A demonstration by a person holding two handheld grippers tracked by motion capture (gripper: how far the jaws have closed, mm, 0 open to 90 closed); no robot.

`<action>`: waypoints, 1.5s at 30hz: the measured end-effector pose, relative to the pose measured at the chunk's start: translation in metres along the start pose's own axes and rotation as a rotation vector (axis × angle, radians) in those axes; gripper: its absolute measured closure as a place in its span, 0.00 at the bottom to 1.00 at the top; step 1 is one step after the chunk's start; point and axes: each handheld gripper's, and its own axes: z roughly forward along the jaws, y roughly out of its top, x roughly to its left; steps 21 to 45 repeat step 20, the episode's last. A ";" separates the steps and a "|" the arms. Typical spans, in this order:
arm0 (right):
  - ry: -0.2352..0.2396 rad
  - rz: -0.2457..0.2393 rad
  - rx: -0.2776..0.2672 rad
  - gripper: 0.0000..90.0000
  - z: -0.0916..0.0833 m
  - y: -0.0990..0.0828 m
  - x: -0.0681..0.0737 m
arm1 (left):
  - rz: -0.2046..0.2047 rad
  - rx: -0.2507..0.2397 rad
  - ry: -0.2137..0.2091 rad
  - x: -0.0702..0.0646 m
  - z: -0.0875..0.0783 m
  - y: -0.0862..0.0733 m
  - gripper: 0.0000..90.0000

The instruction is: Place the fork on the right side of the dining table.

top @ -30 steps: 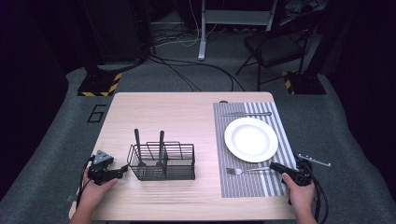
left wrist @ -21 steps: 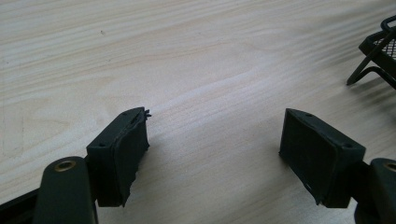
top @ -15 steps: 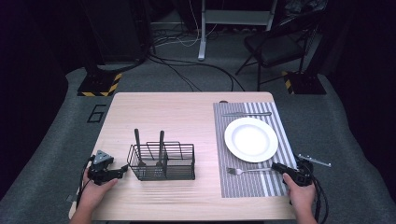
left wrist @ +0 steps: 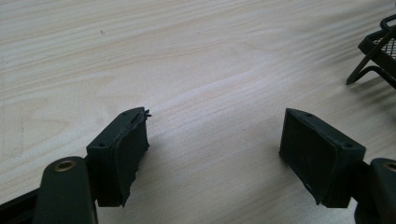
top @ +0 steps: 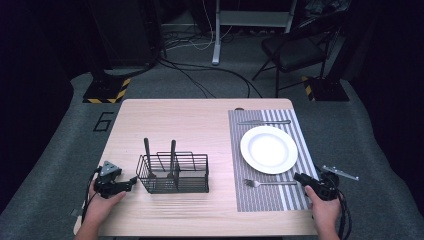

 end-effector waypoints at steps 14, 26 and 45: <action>0.030 -0.121 -0.019 0.68 -0.006 0.000 0.024 | 0.000 -0.001 0.000 0.000 0.000 0.000 0.26; 0.054 -0.192 -0.010 0.67 -0.005 -0.001 0.038 | -0.003 0.003 0.000 -0.001 0.000 0.000 0.26; 0.054 -0.192 -0.010 0.67 -0.005 -0.001 0.038 | -0.003 0.003 0.000 -0.001 0.000 0.000 0.26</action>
